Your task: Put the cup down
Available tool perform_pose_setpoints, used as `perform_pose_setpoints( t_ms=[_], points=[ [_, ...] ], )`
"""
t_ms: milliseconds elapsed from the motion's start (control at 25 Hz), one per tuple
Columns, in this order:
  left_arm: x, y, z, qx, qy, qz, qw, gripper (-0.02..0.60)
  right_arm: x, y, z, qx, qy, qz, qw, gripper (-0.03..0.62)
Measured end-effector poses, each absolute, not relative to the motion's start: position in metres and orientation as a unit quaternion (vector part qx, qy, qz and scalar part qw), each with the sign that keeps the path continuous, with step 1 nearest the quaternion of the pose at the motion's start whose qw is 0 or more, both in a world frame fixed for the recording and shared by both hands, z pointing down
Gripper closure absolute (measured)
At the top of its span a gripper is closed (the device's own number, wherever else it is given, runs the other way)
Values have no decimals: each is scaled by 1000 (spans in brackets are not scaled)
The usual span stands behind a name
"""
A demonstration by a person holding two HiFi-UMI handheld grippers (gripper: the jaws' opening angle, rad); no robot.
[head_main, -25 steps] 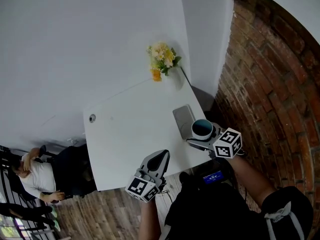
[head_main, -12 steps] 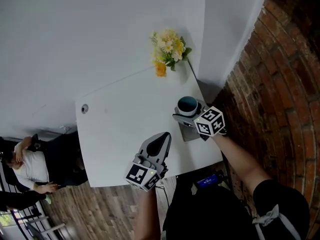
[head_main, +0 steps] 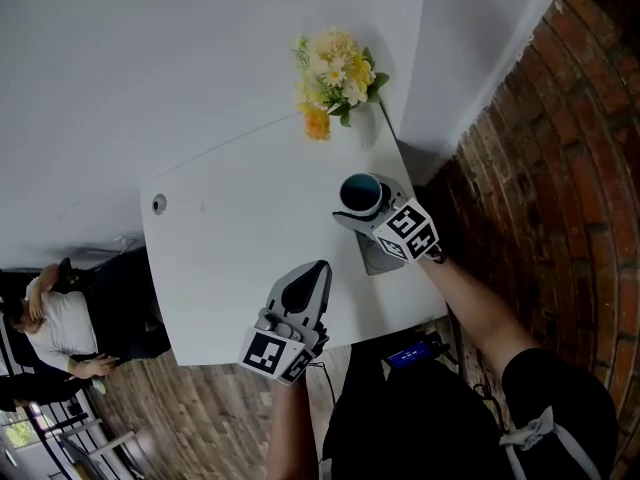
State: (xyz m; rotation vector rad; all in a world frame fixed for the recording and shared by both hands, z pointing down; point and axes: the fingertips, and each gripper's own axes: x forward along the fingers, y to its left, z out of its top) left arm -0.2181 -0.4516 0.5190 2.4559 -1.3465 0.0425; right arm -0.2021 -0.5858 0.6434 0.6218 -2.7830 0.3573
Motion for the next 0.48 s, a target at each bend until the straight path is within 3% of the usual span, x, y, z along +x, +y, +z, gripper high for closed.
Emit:
perform_pose_setpoints(
  t_ms=[480],
  points=[
    [-209,-446,513,874,-454,16,172,574,-190,-563,656,213,-957,38,194,189]
  ],
)
